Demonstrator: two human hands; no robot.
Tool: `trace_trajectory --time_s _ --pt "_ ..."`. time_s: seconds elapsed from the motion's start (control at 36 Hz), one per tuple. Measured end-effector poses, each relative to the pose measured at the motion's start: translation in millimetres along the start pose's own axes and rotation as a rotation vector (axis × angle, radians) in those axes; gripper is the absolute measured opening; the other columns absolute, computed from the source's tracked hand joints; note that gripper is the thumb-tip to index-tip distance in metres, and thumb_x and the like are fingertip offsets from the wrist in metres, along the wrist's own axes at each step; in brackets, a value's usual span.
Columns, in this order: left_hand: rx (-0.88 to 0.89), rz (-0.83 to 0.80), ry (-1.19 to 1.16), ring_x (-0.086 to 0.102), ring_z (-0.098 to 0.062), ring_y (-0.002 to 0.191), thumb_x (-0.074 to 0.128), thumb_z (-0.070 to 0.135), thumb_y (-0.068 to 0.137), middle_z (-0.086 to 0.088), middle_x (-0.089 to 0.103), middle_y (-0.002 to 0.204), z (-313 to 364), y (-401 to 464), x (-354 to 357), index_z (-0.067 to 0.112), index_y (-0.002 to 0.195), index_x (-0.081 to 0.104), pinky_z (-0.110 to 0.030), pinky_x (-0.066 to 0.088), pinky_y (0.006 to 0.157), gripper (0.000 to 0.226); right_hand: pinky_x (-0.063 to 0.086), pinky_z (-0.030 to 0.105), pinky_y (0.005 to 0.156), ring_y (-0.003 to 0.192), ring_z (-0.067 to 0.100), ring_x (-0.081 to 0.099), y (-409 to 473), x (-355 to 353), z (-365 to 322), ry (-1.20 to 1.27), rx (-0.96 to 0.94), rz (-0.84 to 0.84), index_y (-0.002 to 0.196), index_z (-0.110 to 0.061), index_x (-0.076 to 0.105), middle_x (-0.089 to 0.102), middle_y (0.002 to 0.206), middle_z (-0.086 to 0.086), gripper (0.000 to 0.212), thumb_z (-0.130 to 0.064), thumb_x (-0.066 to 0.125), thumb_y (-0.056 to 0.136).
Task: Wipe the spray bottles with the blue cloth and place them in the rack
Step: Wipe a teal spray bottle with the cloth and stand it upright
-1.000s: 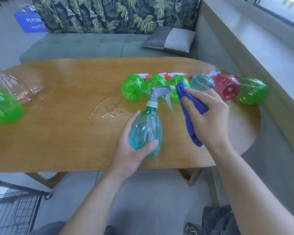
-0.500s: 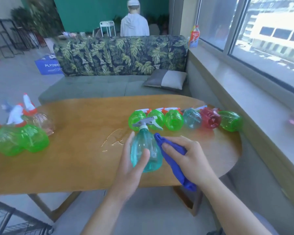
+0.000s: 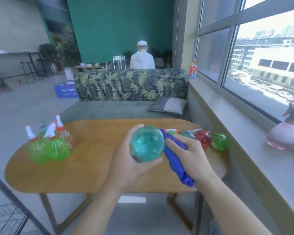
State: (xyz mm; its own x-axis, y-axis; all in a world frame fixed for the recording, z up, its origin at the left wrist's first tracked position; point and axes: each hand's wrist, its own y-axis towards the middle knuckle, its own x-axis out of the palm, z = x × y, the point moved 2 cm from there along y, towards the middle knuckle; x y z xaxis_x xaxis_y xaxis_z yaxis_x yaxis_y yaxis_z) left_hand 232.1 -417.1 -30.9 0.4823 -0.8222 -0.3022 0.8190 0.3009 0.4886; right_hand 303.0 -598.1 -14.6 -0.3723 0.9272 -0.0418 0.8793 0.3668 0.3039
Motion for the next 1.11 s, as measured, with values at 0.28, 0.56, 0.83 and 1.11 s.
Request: trace_trajectory --time_s 0.28,0.56,0.83,1.11 --pt "0.122 0.144 0.064 0.070 -0.013 0.120 0.107 0.036 0.061 0.013 0.071 0.132 55.8 8.9 -30.3 0.044 0.145 0.055 -0.045 0.062 0.096 0.099 0.051 0.022 0.074 0.083 0.011 0.064 -24.0 1.3 -104.5 -0.544 -0.658 0.114 0.118 -0.030 0.080 0.063 0.090 -0.008 0.024 -0.029 0.078 0.095" --pt "0.244 0.176 0.165 0.071 -0.010 0.113 0.101 0.054 0.063 0.020 0.068 0.134 98.6 5.3 -60.5 0.046 0.148 0.052 -0.039 0.063 0.090 0.099 0.049 0.036 0.043 0.056 0.021 0.055 -32.5 14.6 -156.9 -0.891 -0.903 0.290 0.112 -0.030 0.081 0.055 0.086 -0.009 0.025 -0.034 0.070 0.090" --pt "0.227 0.189 0.146 0.072 -0.004 0.097 0.084 0.030 0.072 0.026 0.071 0.101 117.6 -1.4 -70.7 0.053 0.125 0.060 -0.011 0.051 0.077 0.063 0.043 0.030 0.042 0.058 0.014 0.052 -61.4 58.1 -177.7 -0.942 -1.073 0.113 0.106 -0.035 0.078 0.054 0.086 -0.008 0.019 -0.036 0.064 0.093" --pt "0.299 0.223 0.143 0.073 -0.009 0.111 0.095 0.063 0.060 0.017 0.072 0.128 126.9 -8.6 -88.9 0.042 0.146 0.055 -0.042 0.064 0.089 0.097 0.045 0.031 0.041 0.054 0.017 0.052 -72.1 28.1 -171.9 -1.016 -1.037 0.201 0.108 -0.033 0.079 0.054 0.085 -0.008 0.023 -0.030 0.072 0.086"
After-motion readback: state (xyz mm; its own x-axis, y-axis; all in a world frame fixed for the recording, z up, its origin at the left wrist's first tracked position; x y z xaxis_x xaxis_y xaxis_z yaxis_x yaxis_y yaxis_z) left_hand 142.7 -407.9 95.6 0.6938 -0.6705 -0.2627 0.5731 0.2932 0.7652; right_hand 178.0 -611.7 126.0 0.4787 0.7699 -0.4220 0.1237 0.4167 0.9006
